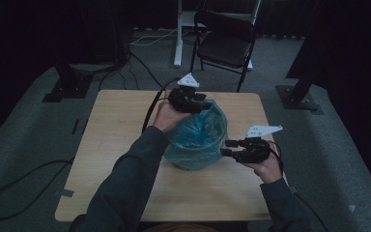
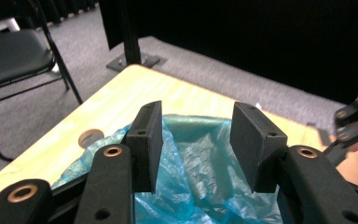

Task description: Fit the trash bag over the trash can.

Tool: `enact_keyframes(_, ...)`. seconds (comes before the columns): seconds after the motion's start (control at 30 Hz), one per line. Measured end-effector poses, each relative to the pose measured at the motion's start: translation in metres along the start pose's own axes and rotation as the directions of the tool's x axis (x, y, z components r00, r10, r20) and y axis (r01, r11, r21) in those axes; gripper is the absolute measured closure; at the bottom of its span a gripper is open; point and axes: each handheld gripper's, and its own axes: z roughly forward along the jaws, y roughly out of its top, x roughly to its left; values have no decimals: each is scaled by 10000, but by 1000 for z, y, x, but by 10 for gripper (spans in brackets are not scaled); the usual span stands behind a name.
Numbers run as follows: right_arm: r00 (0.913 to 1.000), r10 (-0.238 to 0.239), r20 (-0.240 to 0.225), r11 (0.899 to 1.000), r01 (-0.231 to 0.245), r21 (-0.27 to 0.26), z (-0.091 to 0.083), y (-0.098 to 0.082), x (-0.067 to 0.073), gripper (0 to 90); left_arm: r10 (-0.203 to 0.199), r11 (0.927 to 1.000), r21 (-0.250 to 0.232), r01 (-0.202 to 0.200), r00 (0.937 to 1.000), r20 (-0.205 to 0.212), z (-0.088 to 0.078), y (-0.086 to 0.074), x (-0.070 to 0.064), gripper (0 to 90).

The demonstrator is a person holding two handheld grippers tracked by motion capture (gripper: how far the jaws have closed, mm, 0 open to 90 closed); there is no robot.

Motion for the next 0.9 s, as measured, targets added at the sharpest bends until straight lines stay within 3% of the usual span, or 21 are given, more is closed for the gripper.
enact_keyframes(0.3, 10000, 20, -3, 10000, -20, 4, 0, 0, 0, 531, 95, 9961, 878, -82, 9999, -144, 21, -4, 2, 555)
enact_keyframes(0.53, 10000, 10, -13, 10000, -9, 27, 0, -1, 0, 530, 451, 9810, 1898, -398, 9987, -239, 31, -8, 2, 573)
enact_keyframes(0.9, 10000, -25, 13, 10000, 25, -10, 0, -2, -1, 529, 677, 9647, 2577, -543, 9968, -434, 40, -11, -1, 609)
